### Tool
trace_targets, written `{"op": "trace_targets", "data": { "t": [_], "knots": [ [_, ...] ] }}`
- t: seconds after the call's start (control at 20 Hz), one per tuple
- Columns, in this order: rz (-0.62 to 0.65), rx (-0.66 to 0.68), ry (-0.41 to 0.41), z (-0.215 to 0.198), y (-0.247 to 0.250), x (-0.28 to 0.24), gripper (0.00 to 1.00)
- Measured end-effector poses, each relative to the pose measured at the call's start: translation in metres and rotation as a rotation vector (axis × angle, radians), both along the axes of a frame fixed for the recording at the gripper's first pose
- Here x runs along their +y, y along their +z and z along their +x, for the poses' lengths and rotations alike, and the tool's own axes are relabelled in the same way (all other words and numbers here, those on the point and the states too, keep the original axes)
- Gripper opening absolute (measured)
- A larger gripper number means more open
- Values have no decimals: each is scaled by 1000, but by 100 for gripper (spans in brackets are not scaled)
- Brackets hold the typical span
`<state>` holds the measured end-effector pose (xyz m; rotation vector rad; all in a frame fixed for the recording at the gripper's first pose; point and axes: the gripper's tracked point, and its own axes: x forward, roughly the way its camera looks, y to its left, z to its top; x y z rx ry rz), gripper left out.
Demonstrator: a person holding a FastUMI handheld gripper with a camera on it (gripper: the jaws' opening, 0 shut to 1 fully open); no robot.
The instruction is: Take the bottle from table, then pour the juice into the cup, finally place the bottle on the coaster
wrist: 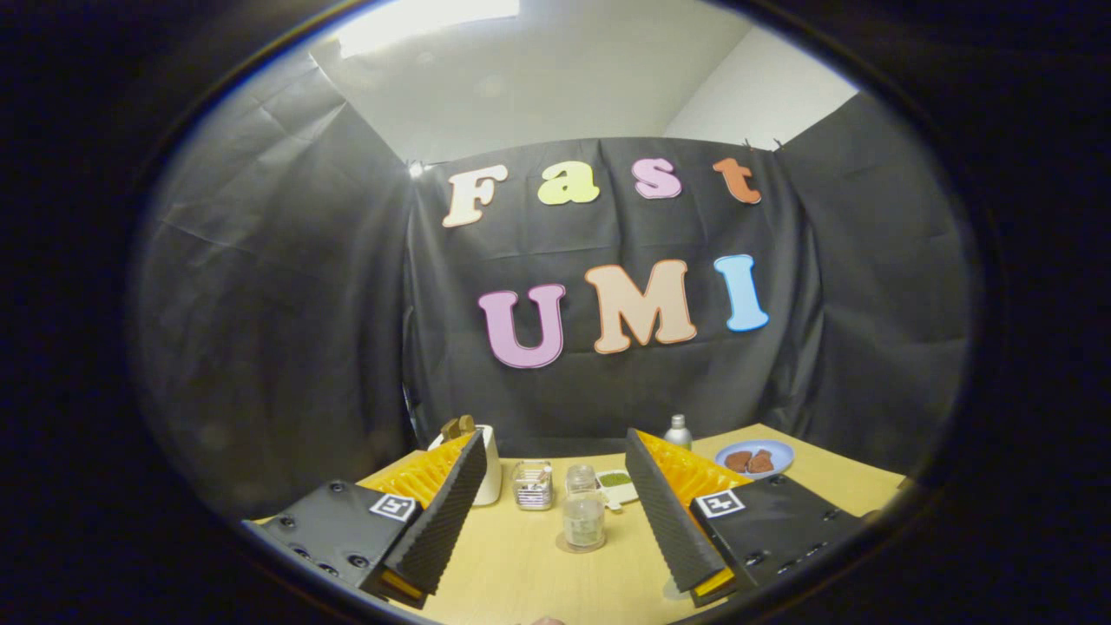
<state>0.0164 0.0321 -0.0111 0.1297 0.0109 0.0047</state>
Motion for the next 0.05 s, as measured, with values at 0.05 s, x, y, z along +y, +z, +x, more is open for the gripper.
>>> {"op": "trace_targets", "data": {
  "t": [0.05],
  "knots": [
    [5, 1, 1, -1, -1, 0, 100]
  ]
}}
